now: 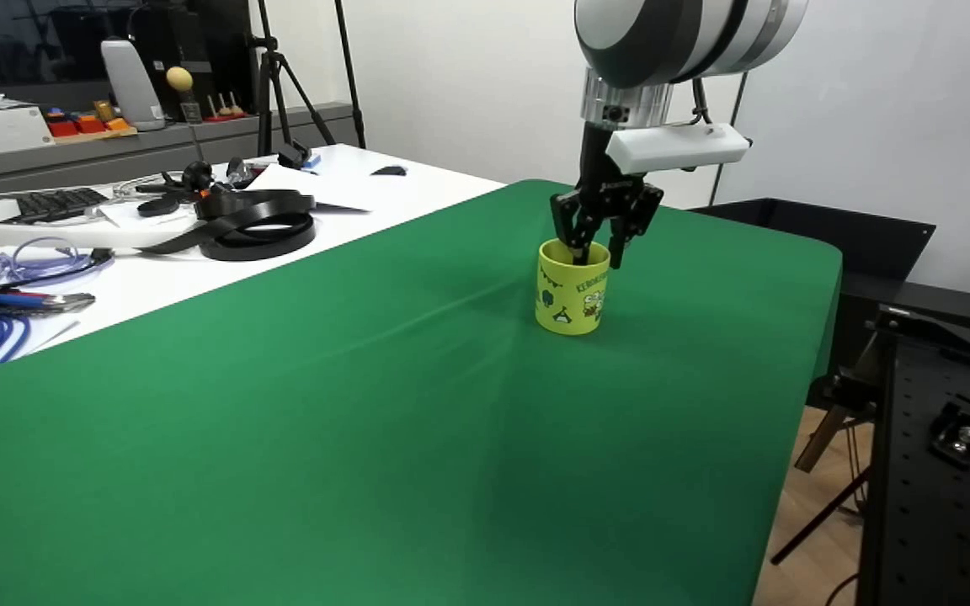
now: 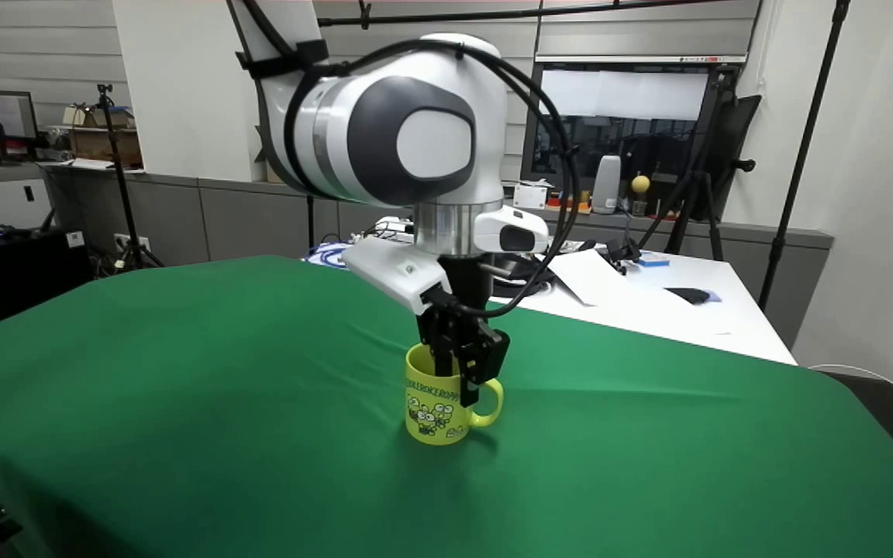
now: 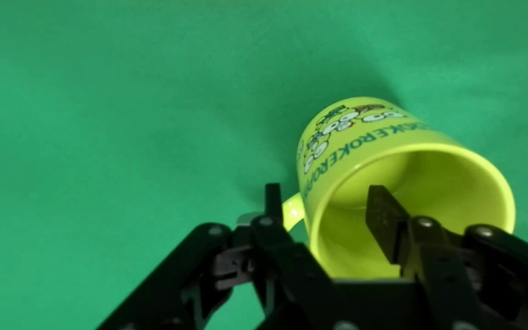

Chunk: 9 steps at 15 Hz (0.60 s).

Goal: Move the mug to the right

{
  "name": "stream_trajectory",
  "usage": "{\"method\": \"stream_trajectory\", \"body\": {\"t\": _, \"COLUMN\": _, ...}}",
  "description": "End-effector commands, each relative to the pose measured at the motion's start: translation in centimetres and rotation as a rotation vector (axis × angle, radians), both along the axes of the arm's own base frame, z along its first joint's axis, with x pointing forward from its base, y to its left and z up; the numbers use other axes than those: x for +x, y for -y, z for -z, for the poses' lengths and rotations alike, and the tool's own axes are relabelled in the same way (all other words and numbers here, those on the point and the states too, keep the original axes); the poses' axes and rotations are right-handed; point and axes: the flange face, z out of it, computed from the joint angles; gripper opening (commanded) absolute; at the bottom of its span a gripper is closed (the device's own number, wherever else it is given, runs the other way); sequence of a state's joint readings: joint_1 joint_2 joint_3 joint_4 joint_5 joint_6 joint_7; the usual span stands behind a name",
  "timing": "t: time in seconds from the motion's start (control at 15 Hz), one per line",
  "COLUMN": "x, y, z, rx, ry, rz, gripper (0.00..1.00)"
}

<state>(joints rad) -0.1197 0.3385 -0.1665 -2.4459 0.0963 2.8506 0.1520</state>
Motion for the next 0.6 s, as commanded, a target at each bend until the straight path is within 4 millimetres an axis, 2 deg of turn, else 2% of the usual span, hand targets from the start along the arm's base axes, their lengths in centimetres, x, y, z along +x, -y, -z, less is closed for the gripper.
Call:
{"method": "stream_trajectory", "body": {"t": 0.0, "x": 0.1, "y": -0.1, "z": -1.2, "rx": -0.003, "ry": 0.024, "rz": -0.001, "gripper": 0.82}}
{"method": "stream_trajectory", "body": {"t": 0.13, "x": 0.3, "y": -0.4, "z": -2.1, "rx": 0.003, "ry": 0.016, "rz": -0.002, "gripper": 0.96}}
{"method": "stream_trajectory", "body": {"t": 0.2, "x": 0.4, "y": -0.5, "z": -2.6, "rx": -0.002, "ry": 0.004, "rz": -0.002, "gripper": 0.99}}
{"method": "stream_trajectory", "body": {"t": 0.53, "x": 0.4, "y": -1.6, "z": -6.0, "rx": -0.02, "ry": -0.046, "rz": -0.081, "gripper": 1.0}}
